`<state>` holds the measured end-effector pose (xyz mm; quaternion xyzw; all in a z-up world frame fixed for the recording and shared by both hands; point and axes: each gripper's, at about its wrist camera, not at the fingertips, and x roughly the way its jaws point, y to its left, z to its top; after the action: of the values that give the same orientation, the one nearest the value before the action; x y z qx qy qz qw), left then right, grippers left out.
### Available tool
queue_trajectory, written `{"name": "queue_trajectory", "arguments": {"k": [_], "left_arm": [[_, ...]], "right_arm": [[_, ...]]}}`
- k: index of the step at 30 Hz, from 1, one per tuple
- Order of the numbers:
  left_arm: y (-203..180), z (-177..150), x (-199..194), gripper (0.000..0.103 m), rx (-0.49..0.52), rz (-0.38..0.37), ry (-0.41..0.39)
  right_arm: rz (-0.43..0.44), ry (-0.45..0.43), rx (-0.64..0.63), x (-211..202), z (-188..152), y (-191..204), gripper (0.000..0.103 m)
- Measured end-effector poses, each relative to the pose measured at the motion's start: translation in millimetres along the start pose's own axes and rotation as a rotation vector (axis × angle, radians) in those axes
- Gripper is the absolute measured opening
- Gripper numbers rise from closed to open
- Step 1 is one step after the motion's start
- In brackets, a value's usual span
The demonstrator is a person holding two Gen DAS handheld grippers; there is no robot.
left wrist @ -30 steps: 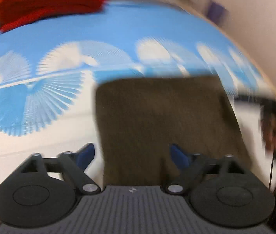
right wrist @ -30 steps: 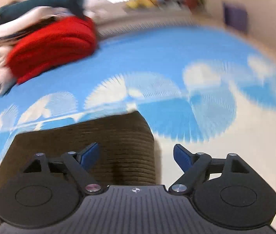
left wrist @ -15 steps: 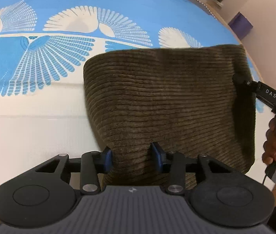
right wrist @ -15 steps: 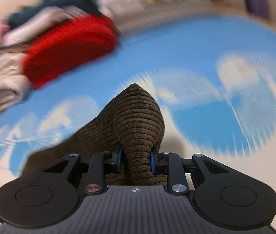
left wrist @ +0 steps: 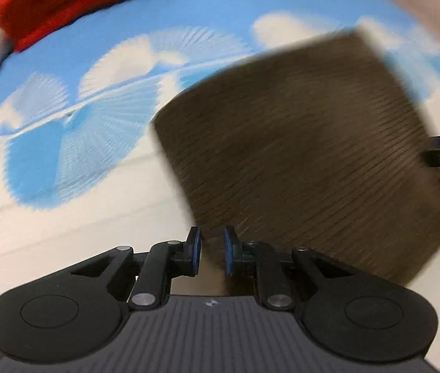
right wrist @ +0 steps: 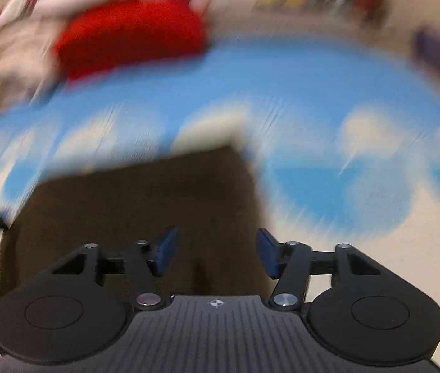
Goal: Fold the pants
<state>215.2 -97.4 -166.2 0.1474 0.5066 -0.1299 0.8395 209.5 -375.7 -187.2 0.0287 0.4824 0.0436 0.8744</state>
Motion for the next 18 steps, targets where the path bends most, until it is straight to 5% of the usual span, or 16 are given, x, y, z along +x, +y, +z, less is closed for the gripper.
{"name": "queue_trajectory", "arguments": {"k": [2, 6, 10, 12, 14, 18], "left_arm": [[0.0, 3.5, -21.9, 0.018, -0.004, 0.006, -0.087], [1.2, 2.5, -54.4, 0.019, -0.034, -0.129, -0.236], [-17.5, -15.9, -6.6, 0.027, 0.088, -0.112, -0.008], [-25.7, -17.3, -20.0, 0.036, 0.131, -0.041, -0.04], [-24.1, -16.0, -43.8, 0.062, 0.112, -0.056, -0.07], [-18.6, -18.2, -98.1, 0.084, 0.031, -0.032, -0.176]], "right_arm": [[-0.066, 0.017, -0.04, 3.1, -9.3, 0.5, 0.056], [-0.06, -0.061, 0.056, -26.1, -14.0, -15.8, 0.06], [-0.079, 0.05, 0.043, -6.8, -32.7, -18.7, 0.066], [-0.09, 0.05, 0.067, -10.6, -28.4, -21.0, 0.072], [-0.131, 0.024, 0.129, -25.4, -29.3, -23.4, 0.07], [-0.14, -0.169, 0.204, -83.1, -47.7, -14.8, 0.073]]}}
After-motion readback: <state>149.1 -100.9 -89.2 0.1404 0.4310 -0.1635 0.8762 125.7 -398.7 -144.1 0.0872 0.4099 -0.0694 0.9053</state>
